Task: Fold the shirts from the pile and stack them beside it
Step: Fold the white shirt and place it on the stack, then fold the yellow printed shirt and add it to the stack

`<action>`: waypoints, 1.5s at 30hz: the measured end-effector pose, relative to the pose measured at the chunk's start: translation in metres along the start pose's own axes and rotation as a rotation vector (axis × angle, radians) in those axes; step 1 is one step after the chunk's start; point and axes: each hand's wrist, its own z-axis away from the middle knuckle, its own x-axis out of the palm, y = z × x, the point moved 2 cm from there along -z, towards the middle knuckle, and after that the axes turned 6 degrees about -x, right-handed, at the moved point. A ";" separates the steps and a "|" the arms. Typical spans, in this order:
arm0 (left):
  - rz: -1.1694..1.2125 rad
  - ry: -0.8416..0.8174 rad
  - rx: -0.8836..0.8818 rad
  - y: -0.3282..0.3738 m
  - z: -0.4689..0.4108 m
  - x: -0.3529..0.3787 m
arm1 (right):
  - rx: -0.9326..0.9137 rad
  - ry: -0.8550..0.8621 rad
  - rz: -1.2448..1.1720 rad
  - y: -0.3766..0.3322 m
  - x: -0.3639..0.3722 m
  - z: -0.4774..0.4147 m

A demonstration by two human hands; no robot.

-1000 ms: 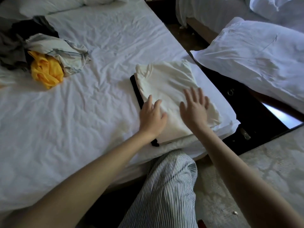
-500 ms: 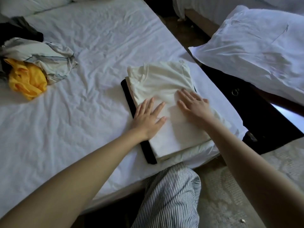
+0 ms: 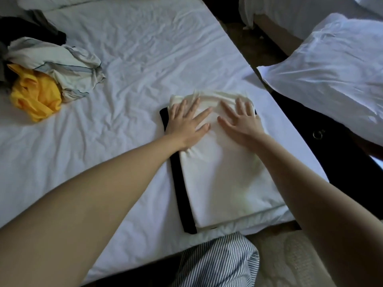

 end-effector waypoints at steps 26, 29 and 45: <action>0.244 0.097 -0.354 -0.253 0.193 -0.003 | -0.431 0.078 -0.107 -0.255 0.051 0.058; 0.367 0.166 -0.458 -0.299 0.213 0.004 | -0.442 0.059 -0.156 -0.299 0.066 0.042; 0.556 0.479 -0.681 -0.380 0.086 -0.016 | -0.492 0.161 -0.053 -0.336 0.118 -0.016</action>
